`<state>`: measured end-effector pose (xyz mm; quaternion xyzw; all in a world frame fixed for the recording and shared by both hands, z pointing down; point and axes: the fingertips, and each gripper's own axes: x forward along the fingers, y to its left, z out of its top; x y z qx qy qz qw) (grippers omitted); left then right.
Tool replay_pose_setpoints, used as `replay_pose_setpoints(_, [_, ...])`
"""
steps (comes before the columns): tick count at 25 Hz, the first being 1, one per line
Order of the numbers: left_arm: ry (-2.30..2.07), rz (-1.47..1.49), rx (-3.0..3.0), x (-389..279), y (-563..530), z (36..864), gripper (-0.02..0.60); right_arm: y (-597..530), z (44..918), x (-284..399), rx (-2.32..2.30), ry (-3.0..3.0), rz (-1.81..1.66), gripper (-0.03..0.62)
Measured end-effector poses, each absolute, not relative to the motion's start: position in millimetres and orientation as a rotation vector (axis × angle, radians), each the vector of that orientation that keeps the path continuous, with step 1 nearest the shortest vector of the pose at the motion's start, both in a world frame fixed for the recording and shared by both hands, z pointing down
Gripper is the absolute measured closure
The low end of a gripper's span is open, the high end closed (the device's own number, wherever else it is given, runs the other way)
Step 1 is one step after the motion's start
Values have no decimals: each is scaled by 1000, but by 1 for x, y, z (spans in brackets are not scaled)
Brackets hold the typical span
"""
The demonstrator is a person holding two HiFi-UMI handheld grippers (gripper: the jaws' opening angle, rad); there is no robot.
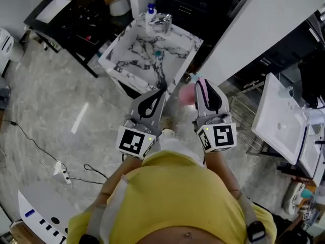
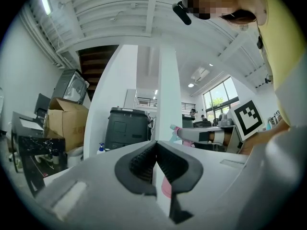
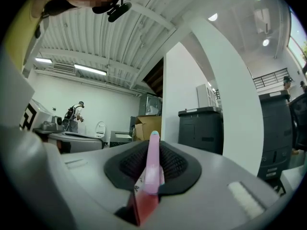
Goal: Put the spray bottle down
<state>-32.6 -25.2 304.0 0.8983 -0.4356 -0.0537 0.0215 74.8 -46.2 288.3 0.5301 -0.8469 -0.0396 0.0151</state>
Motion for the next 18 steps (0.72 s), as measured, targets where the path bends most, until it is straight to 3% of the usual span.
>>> replay_pose_setpoints(18, [-1449,-119,2733,0,-206,315,575,-240,300,102,1504,-2716,-142,530])
